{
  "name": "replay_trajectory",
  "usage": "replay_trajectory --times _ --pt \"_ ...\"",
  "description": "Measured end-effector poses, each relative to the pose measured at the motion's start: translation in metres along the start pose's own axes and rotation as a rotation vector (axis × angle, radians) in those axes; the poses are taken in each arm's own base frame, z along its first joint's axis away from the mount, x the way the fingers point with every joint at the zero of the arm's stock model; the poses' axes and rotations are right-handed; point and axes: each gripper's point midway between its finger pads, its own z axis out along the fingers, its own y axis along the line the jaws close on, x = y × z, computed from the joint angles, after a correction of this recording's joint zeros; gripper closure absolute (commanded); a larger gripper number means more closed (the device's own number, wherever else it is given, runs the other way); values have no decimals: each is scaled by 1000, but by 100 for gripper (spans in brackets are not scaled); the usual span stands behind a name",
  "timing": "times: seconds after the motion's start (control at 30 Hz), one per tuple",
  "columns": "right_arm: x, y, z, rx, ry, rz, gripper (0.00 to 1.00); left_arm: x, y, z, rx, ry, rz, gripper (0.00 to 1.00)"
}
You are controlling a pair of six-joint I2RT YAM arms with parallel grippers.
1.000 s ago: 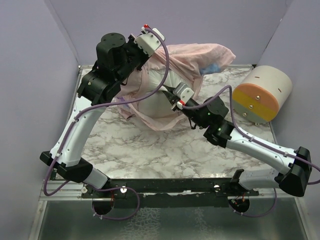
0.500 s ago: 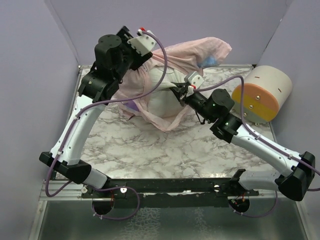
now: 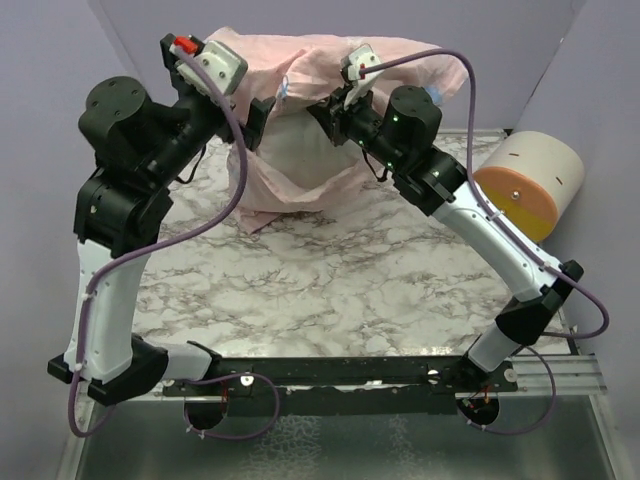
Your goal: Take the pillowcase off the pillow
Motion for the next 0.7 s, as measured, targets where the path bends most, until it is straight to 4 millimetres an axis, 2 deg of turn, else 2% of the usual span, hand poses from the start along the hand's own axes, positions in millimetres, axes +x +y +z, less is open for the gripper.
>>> replay_trajectory --times 0.1,0.23,0.37,0.43,0.5,0.57,0.7 --pt "1 1 16 -1 22 20 99 -7 -8 -17 34 -29 -25 1" --pt "11 13 20 -22 57 46 99 14 -17 -19 56 11 -15 1" --pt "16 20 19 -34 78 66 99 60 -28 -5 83 111 18 1" --pt "17 22 18 -37 86 72 99 93 -35 7 98 188 39 1" --pt "18 22 17 -37 92 73 99 118 -41 14 120 245 62 1" --pt "20 22 17 -34 104 72 99 131 -45 16 142 276 86 1" --pt "14 20 19 -27 105 71 99 139 -54 1 201 290 150 1"
